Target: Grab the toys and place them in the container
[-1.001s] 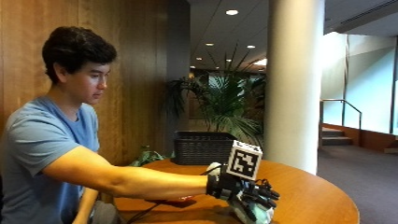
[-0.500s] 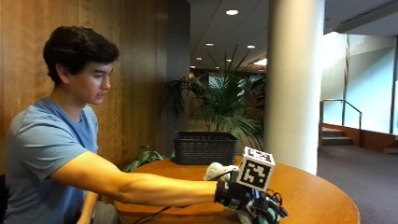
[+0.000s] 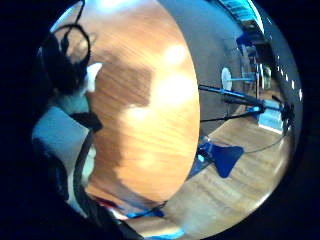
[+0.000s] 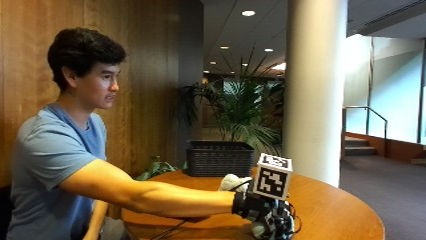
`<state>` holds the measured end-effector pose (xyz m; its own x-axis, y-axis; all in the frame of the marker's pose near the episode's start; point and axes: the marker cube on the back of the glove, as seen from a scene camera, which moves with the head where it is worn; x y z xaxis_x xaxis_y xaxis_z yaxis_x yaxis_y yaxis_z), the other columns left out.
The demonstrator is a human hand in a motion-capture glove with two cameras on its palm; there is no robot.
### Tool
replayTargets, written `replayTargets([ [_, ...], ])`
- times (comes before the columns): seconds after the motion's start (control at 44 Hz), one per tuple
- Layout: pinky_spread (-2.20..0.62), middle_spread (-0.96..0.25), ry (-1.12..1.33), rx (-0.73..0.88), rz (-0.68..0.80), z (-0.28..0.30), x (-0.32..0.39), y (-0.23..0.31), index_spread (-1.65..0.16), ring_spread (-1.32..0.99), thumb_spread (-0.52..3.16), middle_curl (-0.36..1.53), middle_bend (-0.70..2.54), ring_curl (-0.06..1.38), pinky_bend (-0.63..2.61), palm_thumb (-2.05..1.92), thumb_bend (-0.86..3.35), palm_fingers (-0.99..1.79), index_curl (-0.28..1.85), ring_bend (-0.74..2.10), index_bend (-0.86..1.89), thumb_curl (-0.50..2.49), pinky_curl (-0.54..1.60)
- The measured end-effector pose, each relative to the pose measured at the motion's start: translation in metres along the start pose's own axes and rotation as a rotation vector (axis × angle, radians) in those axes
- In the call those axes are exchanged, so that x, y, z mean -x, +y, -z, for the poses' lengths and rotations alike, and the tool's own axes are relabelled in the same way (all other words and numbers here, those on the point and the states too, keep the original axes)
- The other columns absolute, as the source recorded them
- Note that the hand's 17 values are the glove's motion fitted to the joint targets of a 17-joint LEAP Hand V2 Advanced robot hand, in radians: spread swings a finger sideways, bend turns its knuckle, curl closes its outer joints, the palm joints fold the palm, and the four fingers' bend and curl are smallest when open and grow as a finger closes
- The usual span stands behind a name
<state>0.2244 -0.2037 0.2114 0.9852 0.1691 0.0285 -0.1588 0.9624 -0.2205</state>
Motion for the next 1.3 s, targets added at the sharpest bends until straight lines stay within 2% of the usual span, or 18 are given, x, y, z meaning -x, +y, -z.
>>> replayTargets([
  [0.136,-0.36,-0.22,-0.009,-0.008,-0.033,0.007,0.004,0.018,-0.35,-0.34,1.27,0.32,0.41,0.47,1.26,0.71,0.23,0.85,0.21,1.07,0.22,0.49,0.37],
  [0.387,-0.39,-0.34,-0.016,-0.030,-0.054,0.052,0.009,0.067,-0.36,-0.41,1.06,0.38,0.44,0.50,1.19,0.77,0.20,0.89,0.25,1.07,0.20,0.60,0.39],
  [0.569,-0.40,-0.38,-0.011,-0.090,-0.076,0.113,0.010,0.114,-0.37,-0.44,0.95,0.42,0.43,0.50,1.16,0.79,0.18,0.89,0.28,1.05,0.19,0.66,0.39],
  [0.751,-0.41,-0.41,-0.053,-0.125,-0.011,0.170,0.027,0.171,-0.36,-0.45,0.88,0.46,0.42,0.51,1.15,0.80,0.16,0.90,0.30,1.04,0.17,0.71,0.40],
  [0.864,-0.41,-0.42,-0.033,-0.178,-0.038,0.203,0.034,0.199,-0.36,-0.45,0.85,0.48,0.41,0.51,1.14,0.80,0.14,0.91,0.31,1.04,0.17,0.74,0.40],
  [1.046,-0.41,-0.44,0.000,-0.250,-0.015,0.254,0.080,0.245,-0.37,-0.45,0.81,0.52,0.40,0.52,1.12,0.80,0.13,0.91,0.32,1.03,0.16,0.78,0.41],
  [1.297,-0.42,-0.45,0.016,-0.309,0.072,0.289,0.178,0.284,-0.37,-0.46,0.78,0.58,0.38,0.53,1.12,0.81,0.11,0.91,0.34,1.02,0.16,0.83,0.41],
])
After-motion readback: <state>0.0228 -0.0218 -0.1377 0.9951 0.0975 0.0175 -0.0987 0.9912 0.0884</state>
